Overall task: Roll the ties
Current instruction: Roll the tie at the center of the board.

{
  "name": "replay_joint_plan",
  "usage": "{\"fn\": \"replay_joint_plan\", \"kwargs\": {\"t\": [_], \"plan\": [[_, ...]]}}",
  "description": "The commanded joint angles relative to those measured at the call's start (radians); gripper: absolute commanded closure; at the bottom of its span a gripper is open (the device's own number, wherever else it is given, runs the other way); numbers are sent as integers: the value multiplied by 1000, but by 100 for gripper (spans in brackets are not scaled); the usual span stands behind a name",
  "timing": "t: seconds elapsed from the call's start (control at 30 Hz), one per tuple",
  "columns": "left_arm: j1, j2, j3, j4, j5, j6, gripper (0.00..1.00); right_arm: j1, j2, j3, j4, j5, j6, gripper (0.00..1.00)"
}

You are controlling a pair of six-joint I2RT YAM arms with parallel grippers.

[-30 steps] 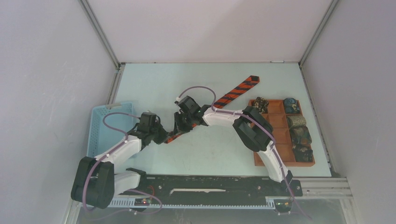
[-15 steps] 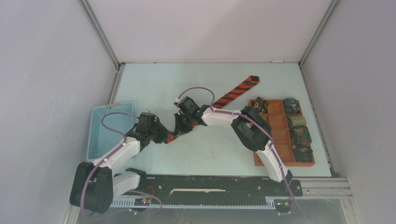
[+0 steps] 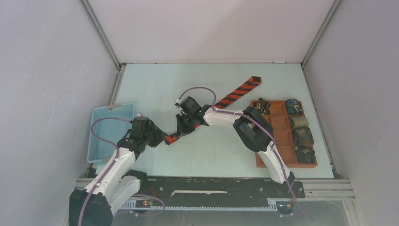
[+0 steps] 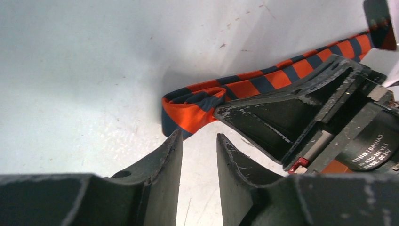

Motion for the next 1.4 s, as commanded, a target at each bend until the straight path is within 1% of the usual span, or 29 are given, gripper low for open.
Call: {"fn": "replay_joint_plan", "kwargs": {"t": [0.0,0.3,0.47,0.73,0.93,1.07,1.2,1.3,1.37], "plan": [[27,0,-30,-23,-28,2,62,-8,24,44,-13,-17,-41,100],[38,71,-53,33,-14,24,62,-10,40,40,-6,-30,-43,100],[38,107,-65,71,0,32,60,-10,41,36,-2,-33,-42,100],[38,150,-74,108,14,38,59,-10,50,36,9,-42,-35,100],[38,159,-83,132,22,35,51,-9,50,34,10,-45,-35,100],[38,145,-87,136,32,27,51,-10,50,35,11,-47,-36,100],[36,74,-87,105,26,15,50,-11,49,32,9,-48,-38,100],[36,35,-86,86,7,16,46,-10,50,32,11,-50,-37,100],[36,36,-87,86,5,16,44,-10,53,31,13,-51,-36,100]]}}
